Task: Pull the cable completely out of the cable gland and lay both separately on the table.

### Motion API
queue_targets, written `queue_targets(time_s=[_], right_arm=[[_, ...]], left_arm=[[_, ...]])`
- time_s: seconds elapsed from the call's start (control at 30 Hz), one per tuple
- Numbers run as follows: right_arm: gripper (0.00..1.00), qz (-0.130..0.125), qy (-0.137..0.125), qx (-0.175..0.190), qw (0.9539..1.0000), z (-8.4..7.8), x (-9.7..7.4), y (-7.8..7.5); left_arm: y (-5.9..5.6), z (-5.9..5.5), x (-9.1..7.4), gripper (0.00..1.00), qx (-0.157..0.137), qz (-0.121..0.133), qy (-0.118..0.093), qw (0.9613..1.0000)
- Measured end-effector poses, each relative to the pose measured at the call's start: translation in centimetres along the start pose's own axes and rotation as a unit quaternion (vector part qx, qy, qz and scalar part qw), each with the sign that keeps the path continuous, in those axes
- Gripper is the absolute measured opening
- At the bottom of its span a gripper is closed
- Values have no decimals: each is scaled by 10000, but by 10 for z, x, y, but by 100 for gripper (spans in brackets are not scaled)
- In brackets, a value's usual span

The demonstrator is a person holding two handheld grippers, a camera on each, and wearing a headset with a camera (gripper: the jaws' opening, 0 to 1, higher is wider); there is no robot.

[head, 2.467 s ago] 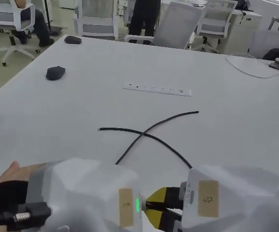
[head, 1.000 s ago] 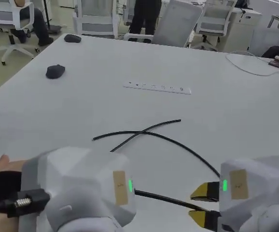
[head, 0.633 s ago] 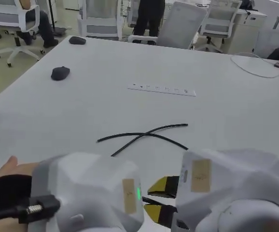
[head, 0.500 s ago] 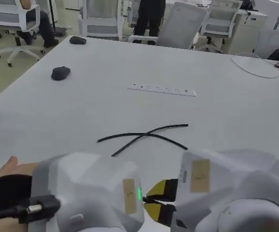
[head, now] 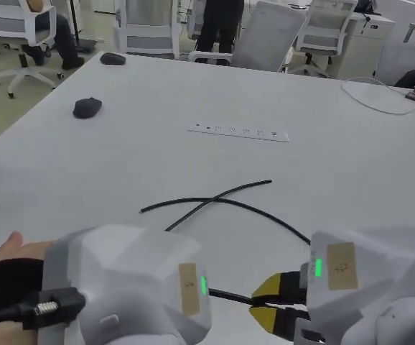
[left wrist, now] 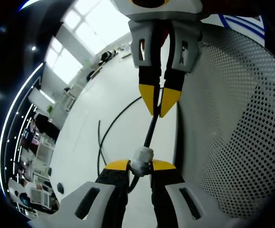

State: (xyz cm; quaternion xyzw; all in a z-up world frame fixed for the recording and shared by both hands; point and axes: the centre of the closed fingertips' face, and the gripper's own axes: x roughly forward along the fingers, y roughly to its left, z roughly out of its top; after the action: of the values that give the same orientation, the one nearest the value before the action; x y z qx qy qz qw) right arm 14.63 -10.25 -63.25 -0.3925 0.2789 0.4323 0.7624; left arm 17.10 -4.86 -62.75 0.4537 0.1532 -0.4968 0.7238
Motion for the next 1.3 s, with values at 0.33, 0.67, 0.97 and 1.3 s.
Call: queue_targets(time_s=[0.33,0.67,0.97,1.3], right_arm=[[3,-214,676,50,9975,-44,-7,-14],[15,248,739,162,9968,-18,2,-2],[11,356,-254,94,9990,45,17,11],[3,387,-294,165,9987,29,12,7]], left_arm=[[0,0,0,17,11,-8,3,10000],[0,-2,0,17,45,-3,66,10000],[0,-2,0,17,61,-1,71,10000],[0,0,0,17,33,4,23,10000]])
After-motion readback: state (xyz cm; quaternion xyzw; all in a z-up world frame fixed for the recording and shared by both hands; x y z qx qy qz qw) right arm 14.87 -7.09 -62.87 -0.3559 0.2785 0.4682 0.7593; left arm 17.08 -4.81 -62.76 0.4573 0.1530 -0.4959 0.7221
